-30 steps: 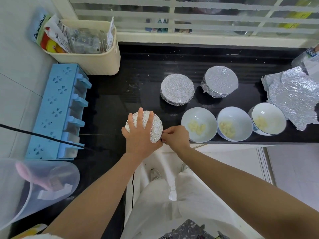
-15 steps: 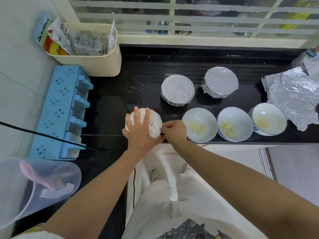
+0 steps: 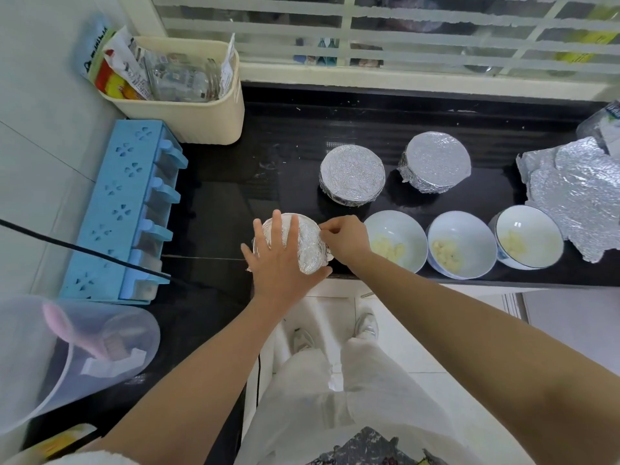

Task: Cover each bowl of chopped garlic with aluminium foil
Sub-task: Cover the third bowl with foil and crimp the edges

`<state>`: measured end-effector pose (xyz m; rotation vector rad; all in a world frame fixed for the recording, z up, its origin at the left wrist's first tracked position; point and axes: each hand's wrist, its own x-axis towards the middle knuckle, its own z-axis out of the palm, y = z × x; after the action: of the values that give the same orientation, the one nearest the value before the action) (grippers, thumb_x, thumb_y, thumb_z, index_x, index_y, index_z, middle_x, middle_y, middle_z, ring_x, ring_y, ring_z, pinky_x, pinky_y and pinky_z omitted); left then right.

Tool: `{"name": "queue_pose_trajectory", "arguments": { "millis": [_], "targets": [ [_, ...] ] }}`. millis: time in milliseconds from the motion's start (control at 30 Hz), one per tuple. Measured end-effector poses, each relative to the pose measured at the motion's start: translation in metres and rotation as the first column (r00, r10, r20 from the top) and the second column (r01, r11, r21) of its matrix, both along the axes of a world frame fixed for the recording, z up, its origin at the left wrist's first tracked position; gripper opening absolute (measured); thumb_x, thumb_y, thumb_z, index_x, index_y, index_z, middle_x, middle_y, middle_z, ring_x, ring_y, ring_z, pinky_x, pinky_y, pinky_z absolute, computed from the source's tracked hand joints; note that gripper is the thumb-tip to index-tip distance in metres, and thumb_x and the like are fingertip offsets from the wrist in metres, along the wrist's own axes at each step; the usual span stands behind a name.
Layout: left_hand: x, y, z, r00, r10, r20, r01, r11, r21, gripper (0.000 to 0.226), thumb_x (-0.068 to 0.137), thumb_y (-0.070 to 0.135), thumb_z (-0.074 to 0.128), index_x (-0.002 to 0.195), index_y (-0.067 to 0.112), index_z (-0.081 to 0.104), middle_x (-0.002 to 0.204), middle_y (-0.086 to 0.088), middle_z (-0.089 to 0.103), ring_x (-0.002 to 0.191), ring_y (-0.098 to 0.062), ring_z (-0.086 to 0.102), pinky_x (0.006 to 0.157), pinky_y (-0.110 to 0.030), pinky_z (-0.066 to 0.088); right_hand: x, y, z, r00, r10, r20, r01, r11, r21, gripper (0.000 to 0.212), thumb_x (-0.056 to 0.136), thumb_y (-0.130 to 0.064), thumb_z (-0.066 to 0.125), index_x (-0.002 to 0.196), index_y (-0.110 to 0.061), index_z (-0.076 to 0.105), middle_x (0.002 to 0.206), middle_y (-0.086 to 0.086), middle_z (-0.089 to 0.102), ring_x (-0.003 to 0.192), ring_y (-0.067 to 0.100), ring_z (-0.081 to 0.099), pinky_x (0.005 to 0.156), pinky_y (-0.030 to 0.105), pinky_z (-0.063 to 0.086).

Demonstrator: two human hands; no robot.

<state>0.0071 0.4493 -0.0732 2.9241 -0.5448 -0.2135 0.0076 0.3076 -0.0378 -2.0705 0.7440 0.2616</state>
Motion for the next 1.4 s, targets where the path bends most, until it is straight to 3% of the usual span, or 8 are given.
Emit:
{"name": "queue_pose_trajectory", "arguments": {
  "millis": [133,233,400,733,900,1067,1200,1400],
  "targets": [
    [0.001,0.002,-0.006,0.997,-0.022,0.071,0.02,0.999,0.029,0.106,0.067,0.079,0.058,0.153,0.024,0.028,0.161,-0.012,0.02,0.143,-0.043,0.024,0.1,-0.062,0.04,-0.01,-0.003,-0.001,0.999,0.041,0.028,-0.042,0.998,0.039,0.032,0.083,0.0,0.05,0.094,-0.012,0.077,0.09,0.011,0.074,0.082,0.029,0.065,0.078,0.036,0.054],
    [0.0,0.003,-0.007,0.995,-0.025,0.102,0.021,0.999,0.042,0.104,0.068,0.078,0.057,0.152,0.023,0.029,0.16,-0.012,0.022,0.141,-0.043,0.027,0.097,-0.059,0.042,-0.023,-0.001,-0.002,0.997,0.061,0.046,-0.062,0.998,0.022,0.039,0.081,0.002,0.047,0.105,-0.014,0.074,0.096,0.005,0.074,0.089,0.021,0.067,0.084,0.033,0.053],
    [0.001,0.002,-0.007,0.995,-0.018,0.096,0.013,0.999,0.052,0.107,0.067,0.078,0.06,0.152,0.023,0.028,0.161,-0.012,0.021,0.141,-0.043,0.027,0.098,-0.059,0.042,-0.036,0.006,-0.006,0.994,0.087,0.06,-0.08,0.991,-0.105,0.018,0.083,-0.005,0.056,0.088,-0.007,0.073,0.084,0.009,0.073,0.08,0.027,0.066,0.075,0.039,0.054],
    [0.001,0.002,-0.007,0.994,-0.015,0.107,0.01,0.999,0.052,0.106,0.066,0.079,0.062,0.152,0.024,0.03,0.16,-0.012,0.023,0.14,-0.043,0.03,0.098,-0.058,0.043,-0.03,0.005,-0.006,0.995,0.099,-0.022,-0.101,0.962,-0.253,0.015,0.082,-0.007,0.055,0.076,-0.007,0.069,0.073,0.006,0.067,0.071,0.023,0.061,0.062,0.034,0.052],
    [0.001,0.001,-0.007,0.994,-0.02,0.107,0.014,0.998,0.056,0.106,0.067,0.079,0.06,0.152,0.024,0.029,0.16,-0.013,0.023,0.14,-0.043,0.03,0.097,-0.058,0.043,-0.032,0.008,-0.009,0.997,0.079,0.016,-0.073,0.974,-0.215,0.015,0.082,-0.005,0.055,0.075,-0.007,0.067,0.072,0.005,0.067,0.069,0.022,0.059,0.062,0.034,0.05],
    [0.002,0.002,-0.01,0.992,-0.031,0.122,0.027,0.999,0.039,0.107,0.067,0.081,0.059,0.152,0.023,0.031,0.16,-0.013,0.024,0.14,-0.044,0.031,0.097,-0.059,0.043,-0.039,0.012,-0.01,0.999,0.024,0.048,-0.018,0.992,-0.125,0.016,0.077,-0.001,0.054,0.069,0.002,0.068,0.067,0.014,0.067,0.059,0.026,0.056,0.052,0.027,0.044],
    [0.002,0.002,-0.01,0.992,-0.038,0.122,0.033,0.998,0.046,0.105,0.069,0.083,0.05,0.152,0.022,0.031,0.16,-0.013,0.023,0.139,-0.044,0.031,0.097,-0.059,0.043,-0.047,0.017,-0.014,0.997,-0.05,0.056,0.048,0.998,0.036,0.022,0.08,-0.014,0.055,0.075,0.002,0.069,0.079,0.02,0.069,0.078,0.038,0.064,0.07,0.044,0.057],
    [0.002,0.0,-0.005,0.995,-0.031,0.097,0.027,0.999,0.039,0.105,0.069,0.084,0.023,0.152,0.02,0.031,0.16,-0.014,0.023,0.138,-0.044,0.031,0.094,-0.059,0.043,-0.047,0.022,-0.016,0.992,-0.118,0.053,0.115,0.991,0.068,0.018,0.083,-0.01,0.057,0.084,-0.001,0.071,0.079,0.02,0.07,0.081,0.038,0.064,0.074,0.047,0.056]
  ]
}}
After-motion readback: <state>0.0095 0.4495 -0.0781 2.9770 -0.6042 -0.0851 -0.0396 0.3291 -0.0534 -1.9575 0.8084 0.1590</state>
